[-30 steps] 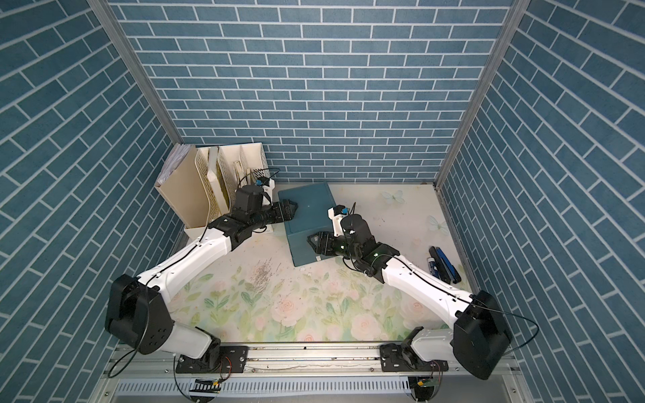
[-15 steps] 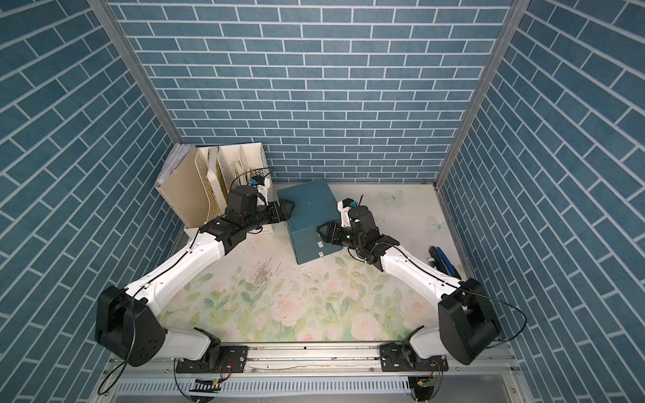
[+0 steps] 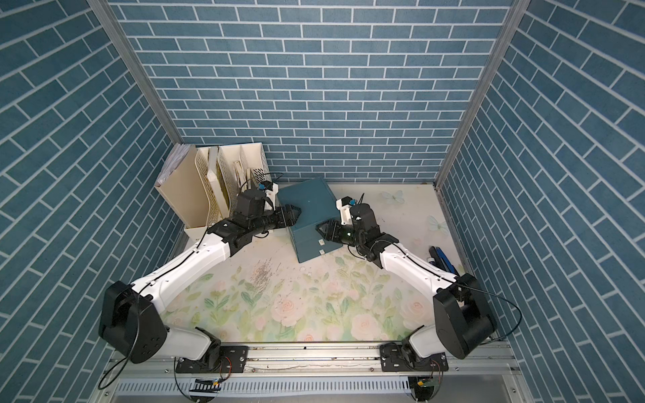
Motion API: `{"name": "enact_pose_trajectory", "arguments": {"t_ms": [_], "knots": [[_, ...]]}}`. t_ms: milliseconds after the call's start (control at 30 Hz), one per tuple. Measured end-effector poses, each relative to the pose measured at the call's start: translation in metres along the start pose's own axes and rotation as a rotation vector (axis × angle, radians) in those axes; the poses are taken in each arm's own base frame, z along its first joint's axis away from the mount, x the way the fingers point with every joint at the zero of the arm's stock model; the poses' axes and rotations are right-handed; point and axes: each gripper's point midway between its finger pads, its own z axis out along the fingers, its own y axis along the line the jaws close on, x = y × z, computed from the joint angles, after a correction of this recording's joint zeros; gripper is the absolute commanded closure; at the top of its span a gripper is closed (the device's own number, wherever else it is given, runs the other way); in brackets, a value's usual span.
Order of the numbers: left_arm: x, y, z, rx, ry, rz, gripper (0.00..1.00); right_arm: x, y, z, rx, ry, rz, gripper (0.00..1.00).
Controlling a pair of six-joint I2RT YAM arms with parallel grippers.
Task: Take the seed bags out of the drawer
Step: Open the drawer in the storage box.
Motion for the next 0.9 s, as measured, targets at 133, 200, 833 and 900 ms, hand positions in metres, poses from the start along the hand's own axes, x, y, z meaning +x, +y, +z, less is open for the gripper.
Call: {"name": "enact_pose_trajectory", "arguments": {"t_ms": [133, 200, 833, 900], "knots": [[0.002, 0.003, 0.002, -0.010, 0.004, -0.009, 0.27, 0.002, 0.004, 0.001, -0.020, -0.002, 0.001, 0.50], [0.002, 0.004, 0.003, -0.015, 0.005, -0.012, 0.28, 0.003, 0.003, 0.002, -0.024, -0.003, 0.001, 0.51], [0.008, 0.007, 0.012, -0.051, 0.009, -0.023, 0.35, 0.010, -0.008, 0.006, -0.011, 0.000, 0.034, 0.73], [0.008, 0.008, 0.012, -0.055, 0.007, -0.026, 0.35, 0.013, -0.011, 0.006, -0.004, 0.005, 0.042, 0.77]]}}
